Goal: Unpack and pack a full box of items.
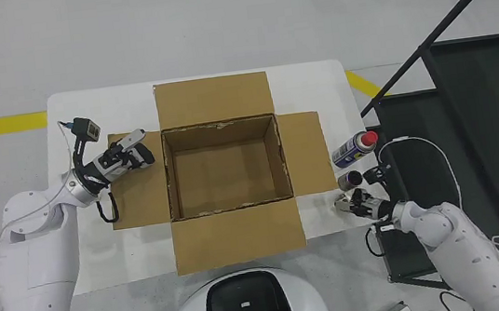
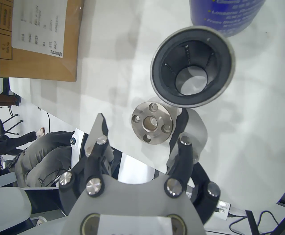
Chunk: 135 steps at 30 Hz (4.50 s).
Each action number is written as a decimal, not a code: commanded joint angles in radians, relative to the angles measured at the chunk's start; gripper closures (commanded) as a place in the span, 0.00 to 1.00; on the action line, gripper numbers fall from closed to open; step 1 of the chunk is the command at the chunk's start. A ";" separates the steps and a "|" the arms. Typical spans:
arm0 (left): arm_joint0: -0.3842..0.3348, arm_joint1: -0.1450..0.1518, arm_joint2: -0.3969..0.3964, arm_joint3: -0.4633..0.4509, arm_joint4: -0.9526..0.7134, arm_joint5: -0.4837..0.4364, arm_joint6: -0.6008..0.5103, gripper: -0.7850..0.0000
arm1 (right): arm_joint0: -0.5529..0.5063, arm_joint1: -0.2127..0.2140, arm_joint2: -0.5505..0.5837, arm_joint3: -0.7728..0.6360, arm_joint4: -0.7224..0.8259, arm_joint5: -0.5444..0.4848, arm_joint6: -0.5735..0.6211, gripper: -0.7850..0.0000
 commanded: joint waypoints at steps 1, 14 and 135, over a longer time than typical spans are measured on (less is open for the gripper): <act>0.000 0.000 0.000 0.000 0.000 0.000 0.000 0.00 | -0.021 0.006 0.025 -0.010 0.014 -0.022 0.011 0.00; 0.000 0.000 0.000 0.000 0.000 0.000 0.000 0.00 | -0.159 0.013 0.053 -0.227 -0.328 0.116 -0.226 0.00; 0.000 0.000 0.000 0.000 0.000 0.000 0.000 0.00 | 0.226 -0.042 -0.351 -0.692 -0.511 0.186 0.109 1.00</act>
